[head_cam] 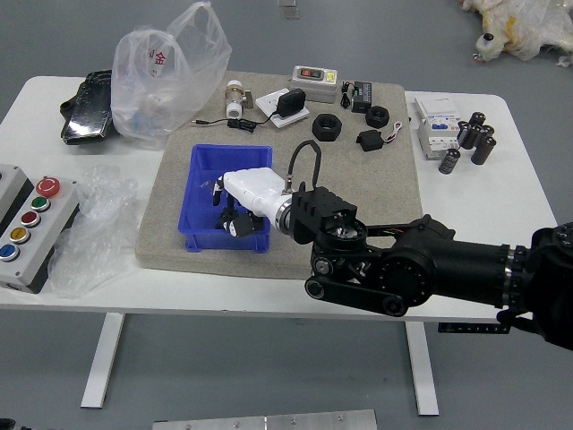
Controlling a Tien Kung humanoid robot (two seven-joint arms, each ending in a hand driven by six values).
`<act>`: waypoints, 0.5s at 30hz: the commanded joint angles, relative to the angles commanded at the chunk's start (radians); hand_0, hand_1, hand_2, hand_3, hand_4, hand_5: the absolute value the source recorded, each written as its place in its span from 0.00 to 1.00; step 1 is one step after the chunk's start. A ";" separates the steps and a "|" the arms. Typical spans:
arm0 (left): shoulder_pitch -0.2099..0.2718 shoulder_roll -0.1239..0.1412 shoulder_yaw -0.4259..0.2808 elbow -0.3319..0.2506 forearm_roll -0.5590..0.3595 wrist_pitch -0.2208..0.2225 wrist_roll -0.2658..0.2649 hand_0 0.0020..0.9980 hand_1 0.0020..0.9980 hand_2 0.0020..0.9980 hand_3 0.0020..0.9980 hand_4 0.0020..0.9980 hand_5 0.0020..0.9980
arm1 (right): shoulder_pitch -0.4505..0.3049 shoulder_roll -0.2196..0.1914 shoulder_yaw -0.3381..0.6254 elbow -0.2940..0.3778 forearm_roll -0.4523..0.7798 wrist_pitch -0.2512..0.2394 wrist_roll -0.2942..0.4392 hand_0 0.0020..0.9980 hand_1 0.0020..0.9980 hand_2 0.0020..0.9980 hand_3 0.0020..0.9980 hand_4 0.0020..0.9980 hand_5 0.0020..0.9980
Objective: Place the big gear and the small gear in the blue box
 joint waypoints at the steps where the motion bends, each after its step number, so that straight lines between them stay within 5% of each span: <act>1: 0.000 0.000 -0.002 -0.001 0.002 0.000 0.002 0.65 0.56 0.53 0.68 0.66 0.30 | 0.000 0.000 0.001 -0.001 -0.001 0.003 0.000 0.34 0.58 0.62 0.65 0.49 0.10; 15: 0.003 0.003 -0.022 -0.004 0.015 0.000 0.016 0.65 0.56 0.53 0.68 0.66 0.30 | 0.002 -0.001 0.010 -0.002 -0.004 0.019 0.002 0.32 0.58 0.63 0.68 0.56 0.14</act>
